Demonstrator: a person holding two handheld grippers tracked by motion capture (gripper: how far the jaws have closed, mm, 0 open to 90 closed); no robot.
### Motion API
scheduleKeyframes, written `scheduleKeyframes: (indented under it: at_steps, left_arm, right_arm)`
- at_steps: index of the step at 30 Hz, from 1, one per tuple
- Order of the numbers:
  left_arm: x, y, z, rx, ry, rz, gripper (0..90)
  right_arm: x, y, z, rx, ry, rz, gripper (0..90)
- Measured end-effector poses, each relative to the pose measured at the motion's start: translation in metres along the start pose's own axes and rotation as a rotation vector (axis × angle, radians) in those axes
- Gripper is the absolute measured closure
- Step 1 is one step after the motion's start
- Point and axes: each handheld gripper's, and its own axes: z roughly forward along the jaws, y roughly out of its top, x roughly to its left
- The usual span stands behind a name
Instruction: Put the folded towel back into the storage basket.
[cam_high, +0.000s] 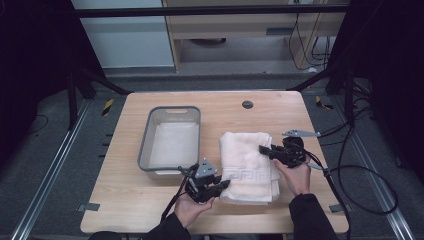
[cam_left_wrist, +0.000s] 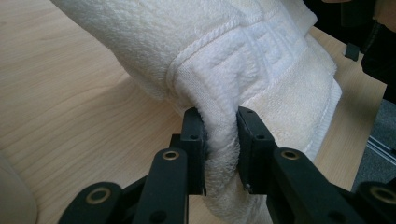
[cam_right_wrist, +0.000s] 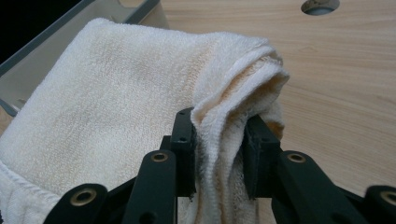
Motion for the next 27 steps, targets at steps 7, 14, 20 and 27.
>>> scheduleKeyframes:
  at_steps: [7, 14, 20, 27]
  left_arm:
    - [0.0, 0.007, -0.011, -0.032, -0.002, 0.007, 74.1]
    - [0.0, 0.013, -0.02, -0.061, -0.002, 0.01, 74.2]
    - [0.001, 0.019, -0.026, -0.086, 0.003, 0.01, 74.3]
    - [-0.001, 0.026, -0.03, -0.108, 0.02, 0.032, 74.4]
  right_arm:
    - [0.005, 0.006, -0.008, -0.039, 0.015, -0.001, 69.5]
    - [0.01, 0.012, -0.012, -0.07, 0.017, -0.014, 69.5]
    - [0.014, 0.019, -0.016, -0.102, 0.019, -0.023, 69.6]
    - [0.017, 0.025, -0.02, -0.127, 0.005, -0.033, 69.6]
